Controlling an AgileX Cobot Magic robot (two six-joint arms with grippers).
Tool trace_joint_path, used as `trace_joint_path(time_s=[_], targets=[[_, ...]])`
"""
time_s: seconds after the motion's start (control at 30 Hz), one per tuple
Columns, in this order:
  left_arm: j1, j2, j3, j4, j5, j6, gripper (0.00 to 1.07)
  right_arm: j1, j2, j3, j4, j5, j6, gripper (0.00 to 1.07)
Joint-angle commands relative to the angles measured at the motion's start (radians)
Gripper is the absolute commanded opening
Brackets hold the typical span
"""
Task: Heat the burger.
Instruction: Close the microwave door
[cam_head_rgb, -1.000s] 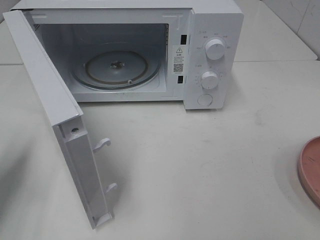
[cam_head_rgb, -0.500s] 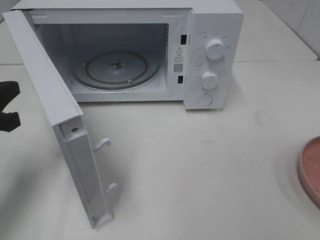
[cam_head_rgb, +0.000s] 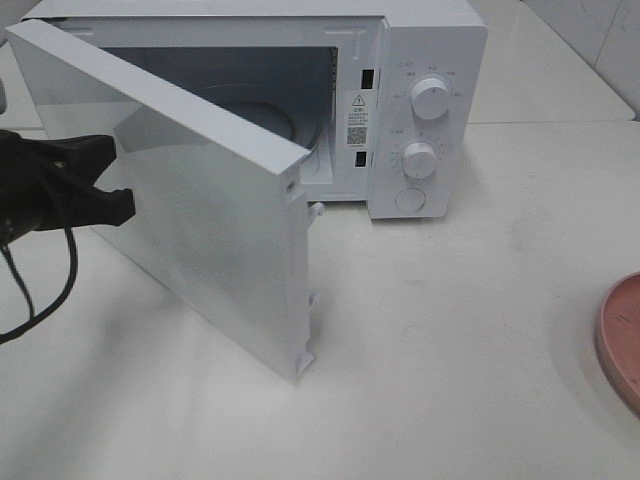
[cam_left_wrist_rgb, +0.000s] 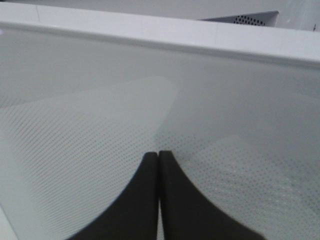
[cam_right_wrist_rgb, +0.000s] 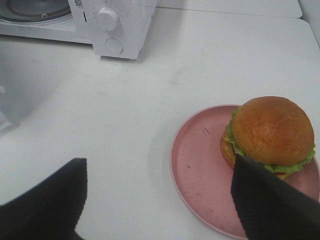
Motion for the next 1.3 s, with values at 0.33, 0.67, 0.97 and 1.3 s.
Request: trace_joint_path(time_s=[0.33, 0.67, 0.97, 1.3], targets=[[-0.187, 0.146, -0.203, -0.295, 0.025, 0.168, 0.00, -0.007, -0.027, 0.000, -0.005, -0.010, -0.007, 0.76], [-0.282, 0.264, -0.402, -0.551, 0.085, 0.376, 0.00, -0.007, -0.027, 0.000, -0.005, -0.010, -0.007, 0.76], [-0.299, 0.360, -0.594, -0.758, 0.115, 0.536, 0.00, -0.007, -0.027, 0.000, -0.005, -0.010, -0.007, 0.76], [-0.288, 0.431, -0.727, -0.847, 0.165, 0.621, 0.00, -0.007, -0.027, 0.000, -0.005, -0.010, -0.007, 0.76]])
